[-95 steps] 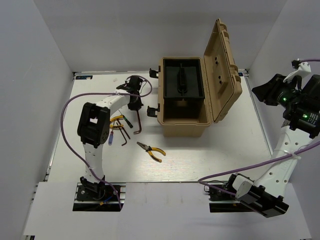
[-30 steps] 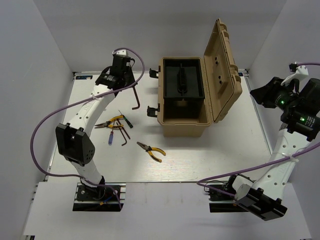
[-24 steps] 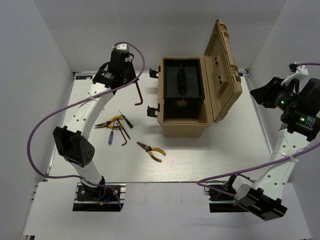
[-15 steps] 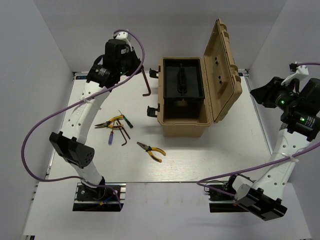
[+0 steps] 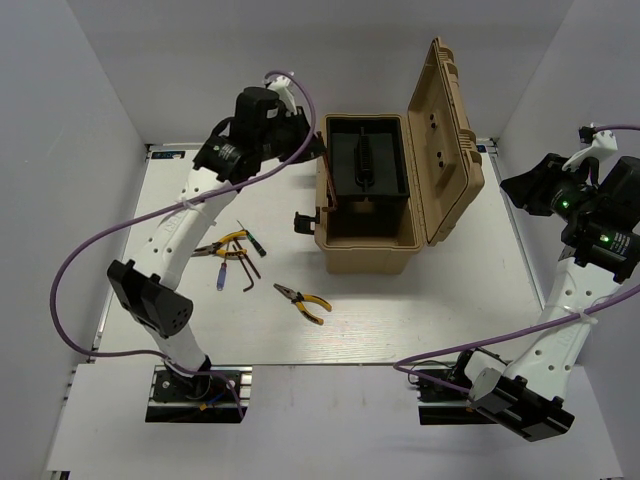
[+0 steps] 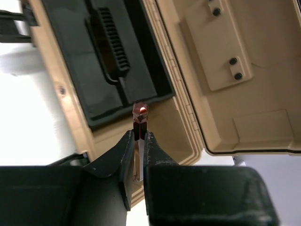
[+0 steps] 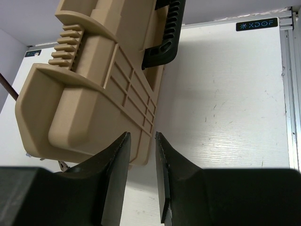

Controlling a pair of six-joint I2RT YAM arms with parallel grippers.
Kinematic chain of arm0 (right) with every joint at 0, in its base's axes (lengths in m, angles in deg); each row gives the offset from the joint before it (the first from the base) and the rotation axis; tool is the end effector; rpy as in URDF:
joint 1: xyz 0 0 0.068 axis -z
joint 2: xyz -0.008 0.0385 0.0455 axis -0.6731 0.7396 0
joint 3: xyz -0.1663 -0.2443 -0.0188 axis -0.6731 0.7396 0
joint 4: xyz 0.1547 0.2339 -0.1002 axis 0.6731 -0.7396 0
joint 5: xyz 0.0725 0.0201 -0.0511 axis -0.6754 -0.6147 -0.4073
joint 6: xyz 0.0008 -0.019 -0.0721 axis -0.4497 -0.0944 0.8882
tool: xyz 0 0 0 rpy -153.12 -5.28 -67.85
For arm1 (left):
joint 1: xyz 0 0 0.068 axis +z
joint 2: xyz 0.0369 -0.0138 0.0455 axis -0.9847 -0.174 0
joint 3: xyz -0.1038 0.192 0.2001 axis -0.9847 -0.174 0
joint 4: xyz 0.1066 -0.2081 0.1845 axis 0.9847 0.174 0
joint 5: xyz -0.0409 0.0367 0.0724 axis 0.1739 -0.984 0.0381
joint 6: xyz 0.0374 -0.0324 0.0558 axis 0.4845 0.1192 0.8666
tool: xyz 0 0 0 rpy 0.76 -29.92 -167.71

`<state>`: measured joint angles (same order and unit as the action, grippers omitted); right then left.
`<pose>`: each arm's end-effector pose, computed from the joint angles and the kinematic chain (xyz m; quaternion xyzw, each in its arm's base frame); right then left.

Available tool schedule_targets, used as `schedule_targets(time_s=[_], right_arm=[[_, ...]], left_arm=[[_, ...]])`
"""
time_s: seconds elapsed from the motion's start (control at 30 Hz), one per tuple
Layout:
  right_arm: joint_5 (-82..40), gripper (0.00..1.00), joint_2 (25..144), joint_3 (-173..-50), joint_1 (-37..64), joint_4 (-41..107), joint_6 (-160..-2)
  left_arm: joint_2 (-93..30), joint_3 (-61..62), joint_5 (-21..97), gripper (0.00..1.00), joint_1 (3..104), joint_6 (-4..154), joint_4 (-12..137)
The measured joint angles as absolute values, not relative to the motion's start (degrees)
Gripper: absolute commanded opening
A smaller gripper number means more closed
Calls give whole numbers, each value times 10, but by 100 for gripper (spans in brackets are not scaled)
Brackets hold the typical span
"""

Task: Sort the tools into containers

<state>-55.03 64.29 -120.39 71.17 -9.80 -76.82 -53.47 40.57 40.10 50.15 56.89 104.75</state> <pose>0.2188 -0.0732 0.4934 0.0121 0.7910 0.1613 0.5900 0.3753 -0.2280 0.4706 0.0460 0.8423 -0.3308 0.4231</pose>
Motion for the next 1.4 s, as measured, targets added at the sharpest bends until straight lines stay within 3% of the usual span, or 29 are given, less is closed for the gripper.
schedule_targets(time_s=[0.4, 0.5, 0.53, 0.63, 0.67, 0.77, 0.97, 1.1, 1.17, 1.4], right_arm=[[-550, 37, 639, -1204, 712, -98, -766], [-552, 47, 637, -1204, 712, -98, -765], [-553, 48, 637, -1204, 712, -98, -765], [-555, 50, 635, -1204, 712, -98, -763], [-556, 50, 634, -1204, 712, -98, -763], [-558, 50, 633, -1204, 712, -98, -763], [-571, 50, 634, -1206, 712, -98, -762], [-615, 46, 649, -1246, 711, -89, -783], [-645, 46, 669, -1294, 708, -65, -816], [-722, 45, 748, -1467, 649, 90, -982]], left_arm=[[-580, 346, 397, 0, 455, 556, 989], [-596, 338, 389, 19, 447, 557, 983], [-599, 337, 386, 33, 445, 557, 984], [-606, 334, 378, 53, 439, 563, 983], [-606, 335, 375, 63, 438, 564, 984], [-606, 343, 365, 74, 437, 570, 985], [-603, 372, 341, 79, 437, 591, 990], [-564, 354, 303, 90, 437, 622, 998], [-500, 299, 272, 100, 437, 640, 1001], [-228, 98, 153, 100, 442, 668, 1008]])
